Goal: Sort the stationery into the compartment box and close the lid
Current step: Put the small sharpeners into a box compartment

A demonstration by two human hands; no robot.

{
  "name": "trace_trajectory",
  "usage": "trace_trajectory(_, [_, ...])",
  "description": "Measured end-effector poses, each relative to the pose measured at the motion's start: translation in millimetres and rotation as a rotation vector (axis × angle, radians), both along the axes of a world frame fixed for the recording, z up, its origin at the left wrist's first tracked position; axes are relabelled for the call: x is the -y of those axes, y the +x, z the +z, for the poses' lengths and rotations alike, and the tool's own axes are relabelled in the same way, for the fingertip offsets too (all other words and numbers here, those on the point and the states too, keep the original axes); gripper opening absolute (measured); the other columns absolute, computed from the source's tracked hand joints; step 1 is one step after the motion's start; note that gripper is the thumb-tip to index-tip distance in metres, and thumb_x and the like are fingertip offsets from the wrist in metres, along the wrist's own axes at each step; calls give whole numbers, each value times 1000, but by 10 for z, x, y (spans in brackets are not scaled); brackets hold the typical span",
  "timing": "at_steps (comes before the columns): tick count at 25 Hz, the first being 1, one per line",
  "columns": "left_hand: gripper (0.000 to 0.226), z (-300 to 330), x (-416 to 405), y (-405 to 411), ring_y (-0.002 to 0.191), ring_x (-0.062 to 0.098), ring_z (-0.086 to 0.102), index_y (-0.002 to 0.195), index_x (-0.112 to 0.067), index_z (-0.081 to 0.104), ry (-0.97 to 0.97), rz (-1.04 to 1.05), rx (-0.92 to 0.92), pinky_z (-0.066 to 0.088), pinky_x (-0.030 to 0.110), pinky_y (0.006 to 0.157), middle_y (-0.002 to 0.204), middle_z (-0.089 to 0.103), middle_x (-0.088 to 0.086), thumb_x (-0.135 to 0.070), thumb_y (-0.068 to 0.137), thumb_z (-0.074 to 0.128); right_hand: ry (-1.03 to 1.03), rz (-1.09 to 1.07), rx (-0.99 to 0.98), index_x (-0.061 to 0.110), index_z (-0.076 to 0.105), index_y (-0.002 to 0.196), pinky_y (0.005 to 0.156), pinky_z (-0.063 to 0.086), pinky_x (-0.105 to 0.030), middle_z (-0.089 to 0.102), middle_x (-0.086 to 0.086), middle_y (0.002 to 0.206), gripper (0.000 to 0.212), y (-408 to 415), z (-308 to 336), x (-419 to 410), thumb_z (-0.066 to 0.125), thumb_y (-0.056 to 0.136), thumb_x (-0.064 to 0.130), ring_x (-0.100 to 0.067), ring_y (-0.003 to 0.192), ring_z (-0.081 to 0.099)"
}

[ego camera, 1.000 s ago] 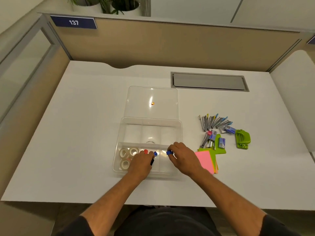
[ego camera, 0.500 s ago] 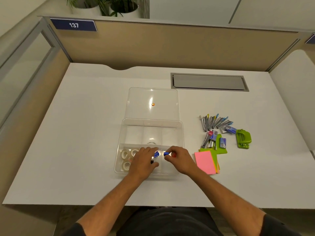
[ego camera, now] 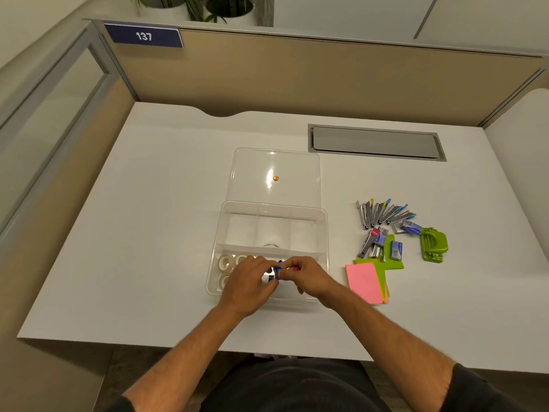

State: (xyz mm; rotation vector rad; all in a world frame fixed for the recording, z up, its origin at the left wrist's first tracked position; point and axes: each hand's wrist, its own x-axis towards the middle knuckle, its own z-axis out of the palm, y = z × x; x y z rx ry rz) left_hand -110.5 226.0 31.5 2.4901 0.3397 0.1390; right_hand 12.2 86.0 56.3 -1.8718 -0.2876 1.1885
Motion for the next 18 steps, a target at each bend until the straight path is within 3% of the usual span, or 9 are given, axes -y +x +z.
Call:
trace_trajectory(3, [32,-19,-62,-54,93,9,52,118,-24,66,-5,57,6,49,27,78,105,65,-10,-30,86,67,-27,7,68,22,69,105,61,42,-20,60,5,84,29,14,14,-7,55,86,5,-8,70,51])
trace_trajectory(7, [37,-77,-159,-153,98,7,51,123,-27,65,-21,103,-31,46,24,85,109,64,-12,-33,87,68,-54,80,220,20,58,111,70,48,-25,67,-1,105,25,40,-9,-14,53,93,4,-13,83,59])
trace_trajectory(9, [36,-101,-178,-187,99,7,50,122,-29,64,-15,106,-35,46,24,86,110,63,-11,-35,86,69,-59,105,292,20,56,109,75,52,-30,69,-4,106,24,55,-37,-39,57,92,3,-17,88,62])
trace_trajectory(14, [36,-137,-173,-231,102,8,54,120,-29,63,-18,155,-69,43,20,87,115,64,-9,-39,87,70,-87,163,388,20,65,91,68,49,-18,70,1,95,20,51,-165,-148,70,82,3,-11,84,65])
trace_trajectory(18, [35,-148,-183,-242,104,11,55,119,-28,63,-21,139,-86,43,19,87,114,63,-8,-37,87,70,-196,319,531,19,67,95,78,55,-27,69,0,99,19,5,-308,-202,68,82,6,-14,90,65])
